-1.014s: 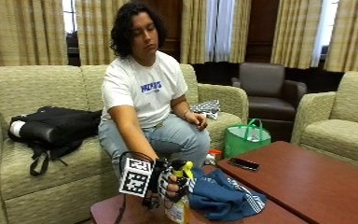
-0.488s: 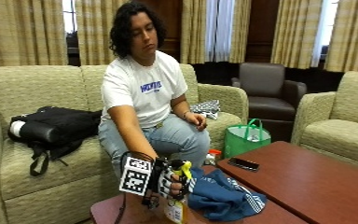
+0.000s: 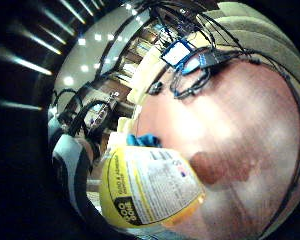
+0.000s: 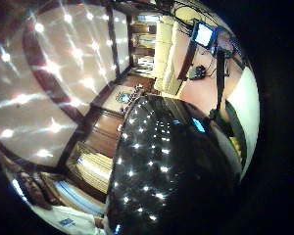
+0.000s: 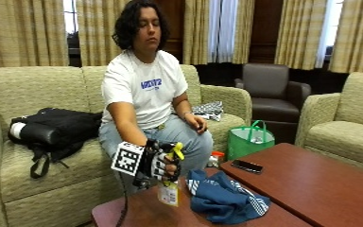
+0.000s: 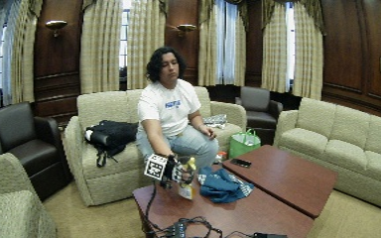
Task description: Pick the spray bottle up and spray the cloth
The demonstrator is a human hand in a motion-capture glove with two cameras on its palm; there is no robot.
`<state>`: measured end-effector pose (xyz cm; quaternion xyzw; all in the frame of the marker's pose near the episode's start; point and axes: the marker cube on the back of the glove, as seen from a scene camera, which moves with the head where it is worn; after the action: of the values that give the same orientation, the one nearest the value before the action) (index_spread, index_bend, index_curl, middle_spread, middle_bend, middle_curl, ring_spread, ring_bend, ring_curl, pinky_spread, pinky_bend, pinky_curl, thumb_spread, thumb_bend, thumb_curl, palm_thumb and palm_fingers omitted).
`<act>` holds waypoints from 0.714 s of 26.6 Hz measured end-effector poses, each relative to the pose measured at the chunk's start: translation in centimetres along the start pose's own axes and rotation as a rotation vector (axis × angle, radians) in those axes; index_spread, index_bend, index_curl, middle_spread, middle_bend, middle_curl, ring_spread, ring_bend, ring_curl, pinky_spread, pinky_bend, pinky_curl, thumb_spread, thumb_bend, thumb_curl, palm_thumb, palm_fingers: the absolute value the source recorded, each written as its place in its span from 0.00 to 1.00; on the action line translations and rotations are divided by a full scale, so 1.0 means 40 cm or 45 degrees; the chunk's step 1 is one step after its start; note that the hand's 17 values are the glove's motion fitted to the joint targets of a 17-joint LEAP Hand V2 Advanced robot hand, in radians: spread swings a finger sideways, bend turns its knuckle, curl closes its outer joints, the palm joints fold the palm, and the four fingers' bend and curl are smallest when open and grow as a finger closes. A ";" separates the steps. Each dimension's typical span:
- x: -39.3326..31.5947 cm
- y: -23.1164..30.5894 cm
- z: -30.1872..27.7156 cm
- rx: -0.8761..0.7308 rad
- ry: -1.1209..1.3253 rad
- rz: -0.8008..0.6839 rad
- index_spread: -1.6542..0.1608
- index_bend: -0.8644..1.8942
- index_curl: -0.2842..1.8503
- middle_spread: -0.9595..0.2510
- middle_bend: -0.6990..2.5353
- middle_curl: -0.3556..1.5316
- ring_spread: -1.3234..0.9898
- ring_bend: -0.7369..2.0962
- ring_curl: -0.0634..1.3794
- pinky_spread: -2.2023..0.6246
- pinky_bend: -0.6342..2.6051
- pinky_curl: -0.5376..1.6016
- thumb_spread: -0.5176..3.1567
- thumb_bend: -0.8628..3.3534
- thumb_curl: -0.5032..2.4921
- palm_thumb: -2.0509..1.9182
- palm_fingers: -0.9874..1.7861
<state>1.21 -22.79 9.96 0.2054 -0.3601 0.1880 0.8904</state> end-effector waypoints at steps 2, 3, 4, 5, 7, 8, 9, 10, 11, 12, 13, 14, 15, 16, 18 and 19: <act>-0.057 0.002 -0.029 -0.051 0.041 -0.070 0.76 0.43 0.37 0.61 0.37 0.48 0.48 0.47 0.37 0.67 0.32 0.43 0.26 0.20 0.39 0.75 0.87; -0.089 0.003 -0.045 -0.100 0.072 -0.105 0.76 0.43 0.37 0.61 0.37 0.48 0.48 0.47 0.37 0.67 0.32 0.43 0.26 0.20 0.39 0.74 0.87; -0.124 0.005 -0.060 -0.164 0.110 -0.132 0.76 0.43 0.38 0.61 0.37 0.48 0.48 0.47 0.37 0.67 0.32 0.43 0.25 0.20 0.40 0.74 0.87; -0.161 0.006 -0.075 -0.236 0.155 -0.151 0.76 0.44 0.38 0.61 0.37 0.48 0.48 0.47 0.37 0.67 0.32 0.43 0.25 0.20 0.40 0.74 0.87; -0.234 0.007 -0.095 -0.358 0.252 -0.190 0.76 0.44 0.38 0.61 0.38 0.48 0.48 0.48 0.37 0.67 0.32 0.43 0.25 0.20 0.40 0.74 0.87; -0.269 0.004 -0.098 -0.389 0.299 -0.221 0.76 0.44 0.39 0.61 0.38 0.48 0.48 0.48 0.37 0.67 0.32 0.43 0.25 0.20 0.40 0.74 0.87; -0.303 -0.001 -0.096 -0.408 0.346 -0.257 0.76 0.45 0.39 0.61 0.38 0.48 0.48 0.48 0.37 0.67 0.32 0.43 0.24 0.20 0.40 0.74 0.86; -0.336 -0.005 -0.092 -0.429 0.394 -0.290 0.76 0.45 0.39 0.61 0.38 0.48 0.48 0.48 0.37 0.67 0.32 0.43 0.24 0.20 0.40 0.74 0.86; -0.367 -0.007 -0.086 -0.464 0.446 -0.318 0.76 0.45 0.39 0.61 0.38 0.48 0.48 0.48 0.37 0.67 0.32 0.43 0.24 0.20 0.41 0.74 0.86; -0.395 -0.007 -0.079 -0.517 0.506 -0.339 0.76 0.45 0.39 0.61 0.38 0.48 0.48 0.48 0.37 0.67 0.32 0.43 0.24 0.20 0.41 0.74 0.86; -0.422 -0.005 -0.070 -0.583 0.578 -0.358 0.76 0.45 0.39 0.61 0.38 0.48 0.48 0.48 0.38 0.67 0.32 0.43 0.24 0.20 0.41 0.74 0.86; -0.446 0.000 -0.059 -0.656 0.660 -0.376 0.76 0.45 0.39 0.61 0.38 0.48 0.48 0.48 0.38 0.67 0.32 0.43 0.24 0.20 0.41 0.74 0.86; -0.467 0.004 -0.045 -0.732 0.748 -0.393 0.76 0.45 0.40 0.61 0.38 0.48 0.48 0.48 0.38 0.67 0.32 0.43 0.24 0.20 0.41 0.74 0.86; -0.484 0.005 -0.029 -0.807 0.842 -0.410 0.76 0.45 0.40 0.61 0.38 0.48 0.48 0.49 0.38 0.67 0.32 0.43 0.24 0.20 0.41 0.74 0.86; -0.503 -0.005 0.007 -0.949 1.043 -0.452 0.76 0.45 0.40 0.61 0.38 0.48 0.48 0.50 0.38 0.67 0.32 0.43 0.24 0.20 0.41 0.74 0.86; -0.506 -0.014 0.025 -1.008 1.148 -0.473 0.76 0.45 0.40 0.61 0.38 0.48 0.48 0.50 0.38 0.67 0.32 0.43 0.24 0.20 0.42 0.74 0.86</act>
<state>-12.64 -27.56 -4.05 -0.1803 0.0503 -0.0494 0.9811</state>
